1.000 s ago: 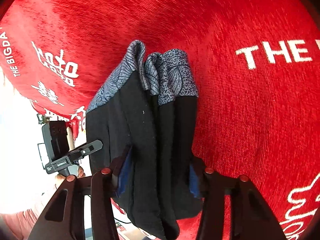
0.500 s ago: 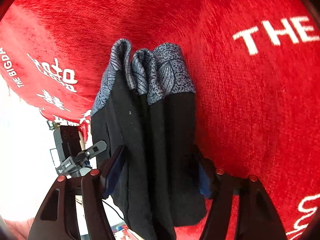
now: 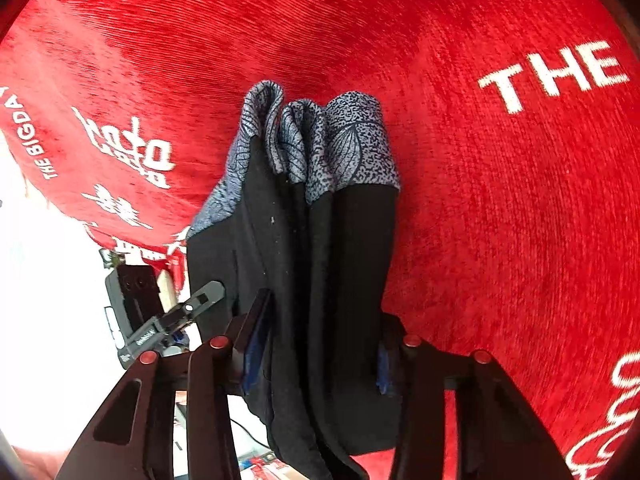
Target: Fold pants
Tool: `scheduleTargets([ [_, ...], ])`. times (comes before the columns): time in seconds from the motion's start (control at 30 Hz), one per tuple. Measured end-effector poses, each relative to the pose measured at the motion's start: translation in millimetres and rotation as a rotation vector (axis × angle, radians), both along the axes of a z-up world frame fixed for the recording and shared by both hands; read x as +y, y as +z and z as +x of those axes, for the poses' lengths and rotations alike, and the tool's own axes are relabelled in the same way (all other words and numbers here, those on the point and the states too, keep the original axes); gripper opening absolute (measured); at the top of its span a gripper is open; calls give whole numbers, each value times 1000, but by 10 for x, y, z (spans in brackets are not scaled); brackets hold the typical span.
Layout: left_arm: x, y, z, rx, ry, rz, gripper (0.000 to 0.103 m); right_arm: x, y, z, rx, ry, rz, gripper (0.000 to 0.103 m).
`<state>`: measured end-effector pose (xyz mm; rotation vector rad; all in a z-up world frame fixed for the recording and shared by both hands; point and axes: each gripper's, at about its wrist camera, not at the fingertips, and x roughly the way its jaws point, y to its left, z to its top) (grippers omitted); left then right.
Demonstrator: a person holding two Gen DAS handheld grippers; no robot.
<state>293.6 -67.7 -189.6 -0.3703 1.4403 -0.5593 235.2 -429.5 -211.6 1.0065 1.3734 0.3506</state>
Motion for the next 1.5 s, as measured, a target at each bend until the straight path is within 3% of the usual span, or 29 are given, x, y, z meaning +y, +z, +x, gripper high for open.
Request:
scheduleTargets([
  [0.3, -24, 399, -208, -33, -12, -9, 66, -24, 332, -214, -42, 2, 27, 45],
  [0.6, -17, 700, -756, -29, -29, -3, 66, 61, 603, -727, -53, 2, 12, 45],
  [0.77, -42, 550, -1097, -6, -47, 1, 66, 134, 593, -1050, -52, 11, -13, 45],
  [1.1, -10, 95, -1392, 29, -42, 22, 67, 166, 193, -1392, -22, 32, -54, 47],
  [1.3, 5, 33, -1420, 13, -31, 29, 76, 148, 135, -1411, -29, 38, -77, 52],
  [1.37, 3, 43, -1408, 11, -26, 60, 85, 149, 135, -1412, -27, 36, -81, 54],
  [1.5, -15, 85, -1401, 16, -40, 109, 87, 170, 134, -1405, -4, 39, -124, 63],
])
